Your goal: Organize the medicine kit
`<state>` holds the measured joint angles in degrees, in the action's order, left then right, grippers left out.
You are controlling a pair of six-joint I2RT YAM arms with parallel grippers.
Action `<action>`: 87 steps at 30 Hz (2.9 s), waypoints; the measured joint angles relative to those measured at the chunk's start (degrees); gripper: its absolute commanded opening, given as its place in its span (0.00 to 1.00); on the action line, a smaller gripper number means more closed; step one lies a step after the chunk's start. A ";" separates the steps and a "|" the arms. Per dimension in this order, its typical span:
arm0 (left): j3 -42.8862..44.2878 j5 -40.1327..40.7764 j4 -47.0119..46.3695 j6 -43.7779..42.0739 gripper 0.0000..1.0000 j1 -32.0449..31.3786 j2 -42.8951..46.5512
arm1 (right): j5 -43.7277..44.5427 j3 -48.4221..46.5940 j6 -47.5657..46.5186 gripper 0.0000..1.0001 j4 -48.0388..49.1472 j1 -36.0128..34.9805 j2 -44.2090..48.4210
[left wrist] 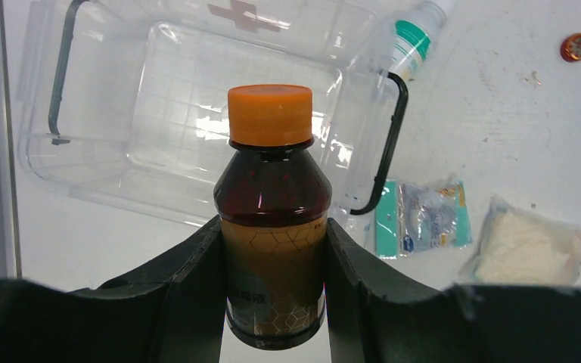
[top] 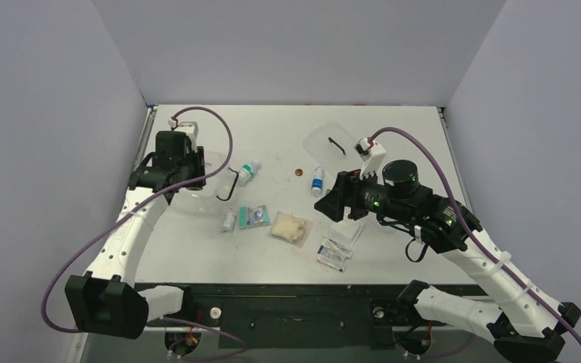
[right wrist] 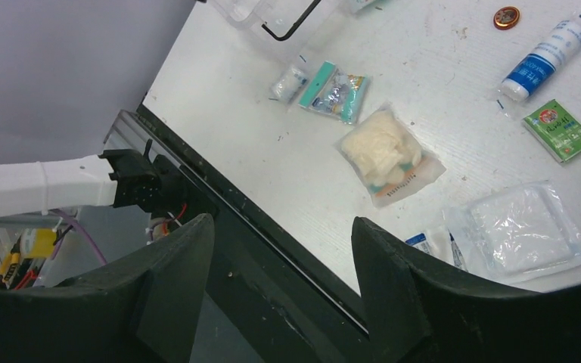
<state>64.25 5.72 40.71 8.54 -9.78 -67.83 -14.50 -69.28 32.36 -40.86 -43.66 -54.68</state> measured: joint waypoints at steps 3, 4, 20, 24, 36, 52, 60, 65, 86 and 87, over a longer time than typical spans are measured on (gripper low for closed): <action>1.25 1.25 -1.53 -0.15 0.00 1.38 -3.96 | 0.76 0.55 -0.04 0.63 -0.07 -1.27 1.18; 1.64 1.49 -2.12 -0.24 0.00 1.75 -5.64 | 1.07 0.70 -0.09 0.63 -0.11 -1.77 1.57; 4.98 1.09 -8.20 -3.48 0.00 3.23 -23.37 | 5.31 5.25 -0.15 0.63 -0.02 -5.73 5.73; 3.45 0.09 -9.46 -2.75 0.00 2.86 -24.13 | 5.90 5.75 -0.09 0.63 0.07 -5.90 6.32; -3.08 -1.84 -11.58 1.88 0.00 -2.82 -23.12 | 6.47 6.78 0.90 0.63 0.94 -7.04 6.27; -0.92 -4.59 -14.40 5.84 0.08 -3.02 -28.98 | 8.37 8.87 2.71 0.63 1.25 -8.22 6.47; -0.74 -4.61 -14.23 6.32 0.31 -3.02 -31.15 | 8.96 8.87 2.86 0.63 1.25 -8.66 6.47; 0.22 -4.50 -14.21 6.32 0.42 -3.02 -31.65 | 9.22 8.87 2.86 0.63 1.25 -8.94 6.47; 1.42 -3.10 -14.38 5.99 0.53 -2.97 -31.71 | 10.64 8.87 3.08 0.63 1.18 -9.64 6.36; 1.42 -3.04 -14.34 5.99 0.52 -2.97 -31.58 | 10.75 8.83 3.08 0.63 1.11 -9.66 6.23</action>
<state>65.67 2.68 26.37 14.52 -12.75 -99.42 -3.75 -60.45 35.44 -39.75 -53.32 -48.45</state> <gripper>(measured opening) 0.521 0.634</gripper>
